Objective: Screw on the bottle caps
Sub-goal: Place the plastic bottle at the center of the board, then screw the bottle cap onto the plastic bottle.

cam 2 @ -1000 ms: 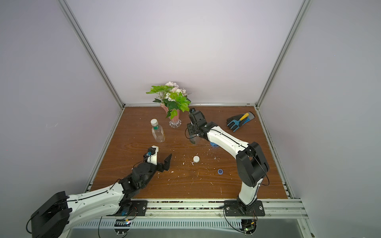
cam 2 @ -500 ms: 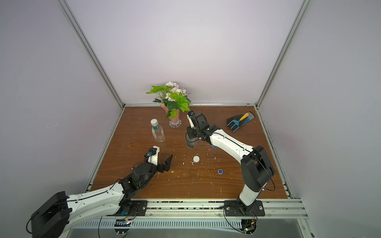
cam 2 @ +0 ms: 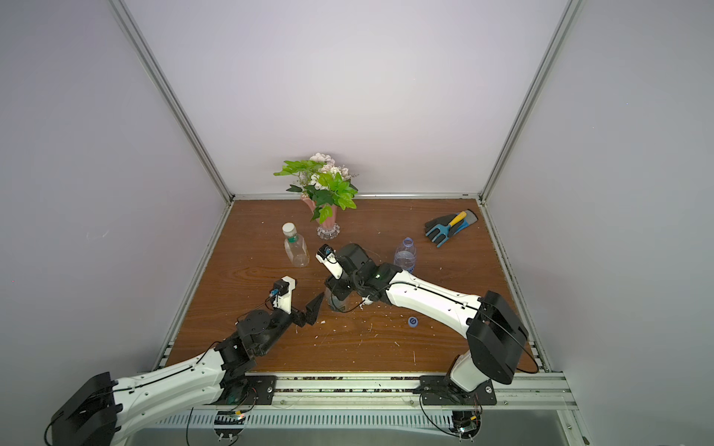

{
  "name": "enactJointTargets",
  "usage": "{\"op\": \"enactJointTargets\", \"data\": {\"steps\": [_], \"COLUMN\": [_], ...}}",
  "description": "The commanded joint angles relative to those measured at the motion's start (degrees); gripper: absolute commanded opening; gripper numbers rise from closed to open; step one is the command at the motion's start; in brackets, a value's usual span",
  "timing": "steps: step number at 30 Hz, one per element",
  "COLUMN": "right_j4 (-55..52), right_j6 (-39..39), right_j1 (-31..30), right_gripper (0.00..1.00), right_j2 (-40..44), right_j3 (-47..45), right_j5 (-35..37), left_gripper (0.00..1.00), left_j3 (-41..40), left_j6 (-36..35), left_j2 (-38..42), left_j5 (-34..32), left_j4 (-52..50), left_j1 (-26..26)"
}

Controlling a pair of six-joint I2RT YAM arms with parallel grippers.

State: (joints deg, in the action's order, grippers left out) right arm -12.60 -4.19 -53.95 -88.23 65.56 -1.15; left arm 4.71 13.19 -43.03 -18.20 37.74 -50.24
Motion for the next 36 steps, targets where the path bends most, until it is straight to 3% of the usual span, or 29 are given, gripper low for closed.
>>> {"op": "enactJointTargets", "data": {"steps": [1,3,11,16,25,36], "right_j4": [1.87,1.70,-0.70,-2.42,-7.23,-10.11], "right_j6": [1.50,1.80,2.60,1.50,-6.01,-15.96], "right_j1": [-0.49,-0.63,-0.63,-0.63,1.21,5.00], "right_gripper": [0.23,0.27,0.66,0.79,0.90,0.83], "right_j2": [2.14,1.96,1.82,4.46,13.25,10.27], "right_j3": [-1.20,-1.31,2.28,5.38,1.84,-8.60], "right_j5": [-1.57,-1.53,-1.71,-2.15,3.55,6.75], "left_gripper": [1.00,1.00,1.00,1.00,1.00,1.00], "left_j3": [-1.34,-1.92,-2.16,-1.61,-1.79,-1.37], "left_j6": [-1.34,-1.62,-2.20,-2.57,-3.83,-4.01], "left_j2": [2.30,3.33,3.20,1.24,-1.59,-2.92], "left_j5": [0.69,1.13,4.20,5.49,9.57,9.19], "left_j4": [1.64,1.77,1.99,3.01,5.25,4.80], "left_j1": [0.55,0.55,0.54,0.54,0.49,0.57]}}
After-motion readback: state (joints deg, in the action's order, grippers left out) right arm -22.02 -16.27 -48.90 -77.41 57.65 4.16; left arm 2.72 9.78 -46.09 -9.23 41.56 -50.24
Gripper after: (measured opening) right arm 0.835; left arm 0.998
